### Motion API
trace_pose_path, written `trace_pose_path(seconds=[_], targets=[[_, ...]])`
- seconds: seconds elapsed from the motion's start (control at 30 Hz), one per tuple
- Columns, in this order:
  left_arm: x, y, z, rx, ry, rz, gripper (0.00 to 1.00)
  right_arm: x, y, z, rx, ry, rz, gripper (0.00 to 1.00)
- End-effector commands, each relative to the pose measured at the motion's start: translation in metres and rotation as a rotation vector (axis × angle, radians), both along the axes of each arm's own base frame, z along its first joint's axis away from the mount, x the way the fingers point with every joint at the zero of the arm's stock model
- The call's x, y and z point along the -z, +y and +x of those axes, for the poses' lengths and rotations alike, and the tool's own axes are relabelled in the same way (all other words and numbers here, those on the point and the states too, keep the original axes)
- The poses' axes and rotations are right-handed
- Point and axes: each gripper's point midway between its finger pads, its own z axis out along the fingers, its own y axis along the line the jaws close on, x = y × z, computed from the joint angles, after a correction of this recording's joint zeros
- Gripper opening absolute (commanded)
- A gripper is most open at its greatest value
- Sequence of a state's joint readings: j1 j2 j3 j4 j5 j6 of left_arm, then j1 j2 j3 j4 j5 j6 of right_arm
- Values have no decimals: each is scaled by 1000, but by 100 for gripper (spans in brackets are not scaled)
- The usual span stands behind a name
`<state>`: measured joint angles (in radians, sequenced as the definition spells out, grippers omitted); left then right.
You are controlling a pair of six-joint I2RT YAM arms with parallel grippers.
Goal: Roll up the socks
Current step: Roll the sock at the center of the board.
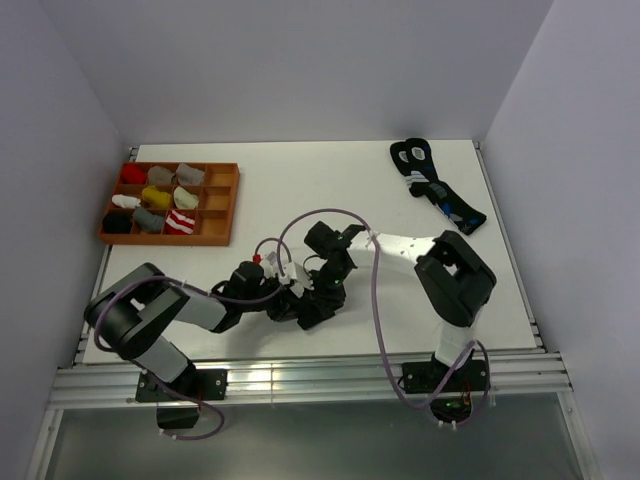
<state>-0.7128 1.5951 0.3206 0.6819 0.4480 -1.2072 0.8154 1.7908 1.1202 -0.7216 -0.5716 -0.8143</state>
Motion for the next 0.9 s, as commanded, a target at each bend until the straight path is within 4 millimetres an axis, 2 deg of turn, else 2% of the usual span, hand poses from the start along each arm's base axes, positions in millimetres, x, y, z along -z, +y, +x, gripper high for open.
trace_pose_path(seconds=[0.0, 0.13, 0.33, 0.4, 0.5, 0.57, 0.73, 0.8, 0.87], targets=[[7, 17, 10, -127, -33, 88, 0, 3, -23, -12, 30, 175, -103, 22], [-1, 16, 10, -141, -79, 123, 0, 3, -23, -7, 57, 299, -131, 22], [7, 25, 6, -190, -75, 184, 0, 8, -24, -2, 68, 410, -180, 22], [14, 36, 8, -234, -81, 233, 1, 13, -27, -3, 80, 439, -205, 22], [7, 37, 3, -233, -109, 244, 2, 19, -30, -4, 86, 468, -240, 22], [-1, 40, 9, -266, -176, 273, 2, 22, -30, 0, 89, 466, -256, 22], [-13, 44, 8, -254, -261, 304, 10, 23, -30, 1, 94, 490, -282, 24], [-14, 45, 7, -256, -280, 311, 16, 27, -34, 0, 98, 504, -311, 23], [-14, 49, 5, -259, -301, 326, 17, 29, -35, 2, 91, 500, -325, 23]])
